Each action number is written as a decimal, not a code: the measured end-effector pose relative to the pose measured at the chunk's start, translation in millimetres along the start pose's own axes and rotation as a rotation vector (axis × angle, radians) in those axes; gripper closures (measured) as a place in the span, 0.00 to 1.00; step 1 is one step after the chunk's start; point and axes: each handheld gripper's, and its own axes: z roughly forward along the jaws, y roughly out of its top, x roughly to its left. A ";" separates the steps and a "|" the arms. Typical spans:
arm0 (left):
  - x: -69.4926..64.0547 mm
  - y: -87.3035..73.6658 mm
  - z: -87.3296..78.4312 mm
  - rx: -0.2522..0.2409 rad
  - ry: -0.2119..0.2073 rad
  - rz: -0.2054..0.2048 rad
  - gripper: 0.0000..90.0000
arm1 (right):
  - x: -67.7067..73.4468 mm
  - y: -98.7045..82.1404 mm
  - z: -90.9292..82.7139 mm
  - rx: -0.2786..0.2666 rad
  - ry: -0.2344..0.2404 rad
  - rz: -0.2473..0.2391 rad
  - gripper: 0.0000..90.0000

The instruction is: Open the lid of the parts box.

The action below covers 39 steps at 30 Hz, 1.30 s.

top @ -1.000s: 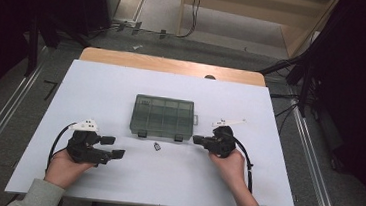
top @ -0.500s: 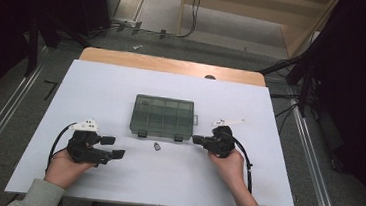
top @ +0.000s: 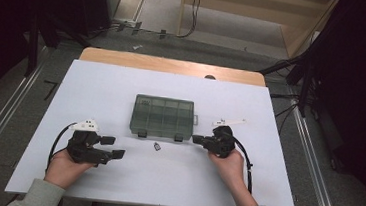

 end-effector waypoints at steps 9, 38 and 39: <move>0.1 0.0 -0.2 -0.001 0.001 0.000 0.32 | 2.1 0.3 0.5 -0.007 -0.003 -0.012 0.97; 0.5 0.0 -0.3 -0.001 0.003 0.000 0.32 | 8.2 3.5 -3.7 -0.042 -0.001 -0.038 0.97; 0.5 0.0 -0.3 0.000 0.003 -0.001 0.32 | 8.2 3.7 -3.8 -0.043 -0.002 -0.038 0.97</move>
